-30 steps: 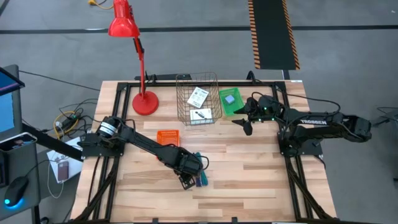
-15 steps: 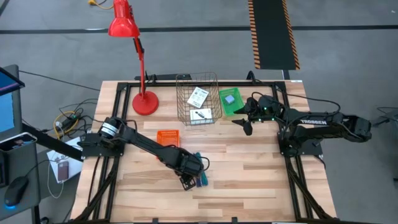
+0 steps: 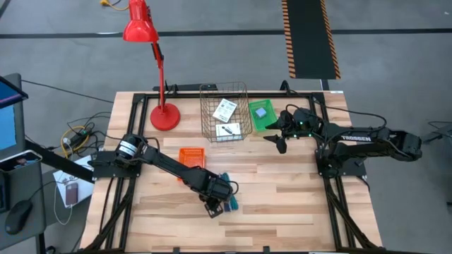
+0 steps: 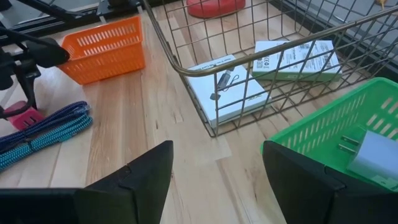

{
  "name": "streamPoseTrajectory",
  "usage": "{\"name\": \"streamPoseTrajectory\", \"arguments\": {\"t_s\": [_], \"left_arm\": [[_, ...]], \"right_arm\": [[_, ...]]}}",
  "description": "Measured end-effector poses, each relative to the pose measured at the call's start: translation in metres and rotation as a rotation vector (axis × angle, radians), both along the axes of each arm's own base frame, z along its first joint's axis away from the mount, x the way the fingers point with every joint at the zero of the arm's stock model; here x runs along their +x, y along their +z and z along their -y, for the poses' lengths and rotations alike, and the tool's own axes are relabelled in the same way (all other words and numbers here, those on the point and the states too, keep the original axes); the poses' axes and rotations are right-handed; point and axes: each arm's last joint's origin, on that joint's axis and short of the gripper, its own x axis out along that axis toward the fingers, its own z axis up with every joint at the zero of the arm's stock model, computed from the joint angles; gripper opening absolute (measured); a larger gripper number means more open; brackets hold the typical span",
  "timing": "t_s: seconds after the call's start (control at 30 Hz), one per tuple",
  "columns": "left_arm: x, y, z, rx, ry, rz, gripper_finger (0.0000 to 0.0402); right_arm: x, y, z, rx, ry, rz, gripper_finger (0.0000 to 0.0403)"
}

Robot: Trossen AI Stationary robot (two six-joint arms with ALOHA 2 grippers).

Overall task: Pick and place items into bin
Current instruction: Put the pink charger adapter into the green bin

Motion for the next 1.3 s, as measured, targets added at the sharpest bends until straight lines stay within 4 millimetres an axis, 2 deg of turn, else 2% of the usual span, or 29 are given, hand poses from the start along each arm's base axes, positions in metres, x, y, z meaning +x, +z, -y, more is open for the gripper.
{"name": "streamPoseTrajectory", "arguments": {"t_s": [0.73,0.9,1.3], "left_arm": [[0.0004,0.0,-0.0007,0.012,0.096,-0.008,0.0157],[0.0004,0.0,-0.0007,0.011,0.096,-0.009,0.0125],[0.0004,0.0,-0.0005,0.009,0.082,-0.007,0.001]], "right_arm": [[0.0,0.0,0.0,-0.005,0.003,-0.001,0.0244],[0.0,0.0,0.0,-0.005,0.003,-0.001,0.0244],[0.0,0.0,0.0,-0.005,0.003,-0.001,0.0244]]}}
